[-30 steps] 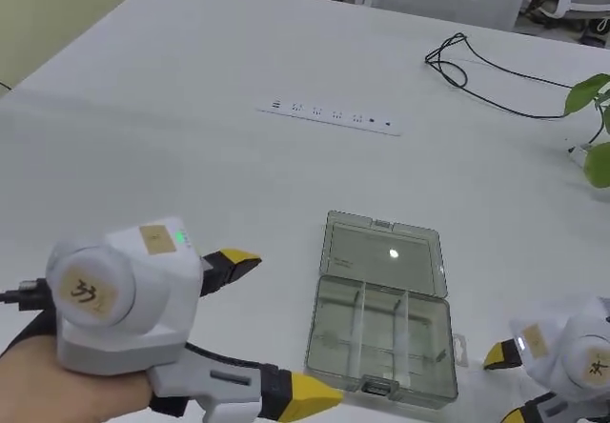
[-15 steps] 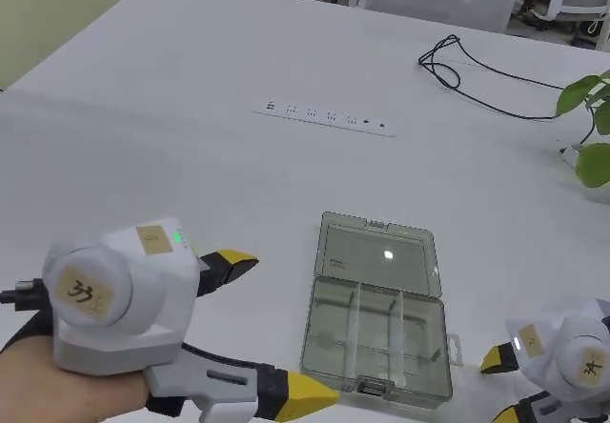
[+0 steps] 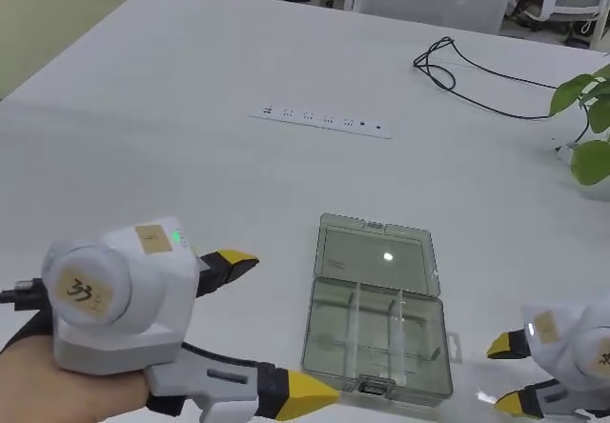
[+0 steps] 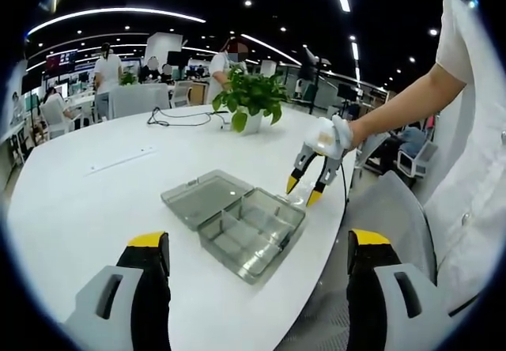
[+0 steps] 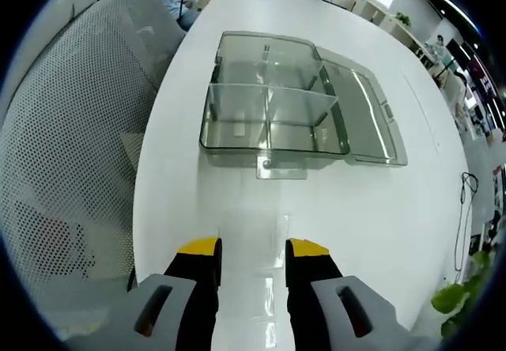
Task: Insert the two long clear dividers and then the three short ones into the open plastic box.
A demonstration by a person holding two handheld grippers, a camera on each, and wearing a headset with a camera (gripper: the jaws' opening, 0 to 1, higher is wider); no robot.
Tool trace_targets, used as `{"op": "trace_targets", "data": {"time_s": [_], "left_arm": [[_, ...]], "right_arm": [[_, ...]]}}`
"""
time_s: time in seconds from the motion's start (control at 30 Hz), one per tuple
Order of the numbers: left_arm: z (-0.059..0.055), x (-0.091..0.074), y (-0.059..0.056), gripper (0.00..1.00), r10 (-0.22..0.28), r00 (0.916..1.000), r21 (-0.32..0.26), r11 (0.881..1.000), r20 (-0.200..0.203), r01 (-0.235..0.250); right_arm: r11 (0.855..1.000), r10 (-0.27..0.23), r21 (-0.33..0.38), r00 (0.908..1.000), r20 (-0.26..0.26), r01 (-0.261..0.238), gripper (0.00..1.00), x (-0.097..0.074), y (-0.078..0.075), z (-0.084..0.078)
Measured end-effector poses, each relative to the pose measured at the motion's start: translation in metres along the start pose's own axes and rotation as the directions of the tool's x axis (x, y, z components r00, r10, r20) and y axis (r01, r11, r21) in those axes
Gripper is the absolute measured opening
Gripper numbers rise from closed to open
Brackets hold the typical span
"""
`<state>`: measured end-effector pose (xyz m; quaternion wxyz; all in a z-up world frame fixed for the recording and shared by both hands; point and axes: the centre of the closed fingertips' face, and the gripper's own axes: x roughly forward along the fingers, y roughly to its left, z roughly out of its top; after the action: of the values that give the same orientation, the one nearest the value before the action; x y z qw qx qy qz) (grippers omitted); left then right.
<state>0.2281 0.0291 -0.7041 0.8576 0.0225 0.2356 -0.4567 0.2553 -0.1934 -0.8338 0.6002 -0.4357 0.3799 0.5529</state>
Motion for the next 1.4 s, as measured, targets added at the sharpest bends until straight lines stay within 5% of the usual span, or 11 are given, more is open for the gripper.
{"op": "trace_targets", "data": {"time_s": [0.37, 0.63, 0.83, 1.03, 1.17, 1.33, 1.4], "left_arm": [[0.01, 0.0, -0.001, 0.95, -0.017, 0.9997, 0.005, 1.0, 0.017, 0.017], [0.023, 0.001, 0.001, 0.93, -0.026, 0.9984, -0.007, 1.0, 0.051, 0.026], [0.039, 0.004, -0.003, 0.9, -0.05, 0.9937, -0.061, 0.997, 0.1, 0.057], [0.053, 0.006, -0.004, 0.84, -0.067, 0.9888, -0.14, 0.986, 0.134, 0.085], [0.055, 0.008, -0.007, 0.81, -0.088, 0.9892, -0.258, 0.959, 0.117, 0.116], [0.068, 0.009, -0.011, 0.73, -0.101, 0.9795, -0.251, 0.957, 0.174, 0.144], [0.069, 0.012, -0.014, 0.73, -0.115, 0.98, -0.308, 0.938, 0.162, 0.161]], "right_arm": [[0.99, -0.13, 0.058, 0.9903, 0.05, 0.127, 0.32, -0.043, -0.013, 0.016], [0.964, -0.254, 0.112, 0.9615, 0.106, 0.242, 0.32, -0.086, -0.031, 0.042], [0.944, -0.326, 0.12, 0.9292, 0.175, 0.308, 0.32, -0.116, -0.036, 0.079], [0.933, -0.36, 0.116, 0.9012, 0.241, 0.342, 0.32, -0.134, -0.031, 0.116], [0.926, -0.378, 0.091, 0.8896, 0.257, 0.367, 0.32, -0.14, -0.027, 0.135], [0.921, -0.387, 0.068, 0.878, 0.282, 0.384, 0.32, -0.144, -0.022, 0.152], [0.918, -0.393, 0.06, 0.8734, 0.287, 0.393, 0.32, -0.145, -0.02, 0.157]]}}
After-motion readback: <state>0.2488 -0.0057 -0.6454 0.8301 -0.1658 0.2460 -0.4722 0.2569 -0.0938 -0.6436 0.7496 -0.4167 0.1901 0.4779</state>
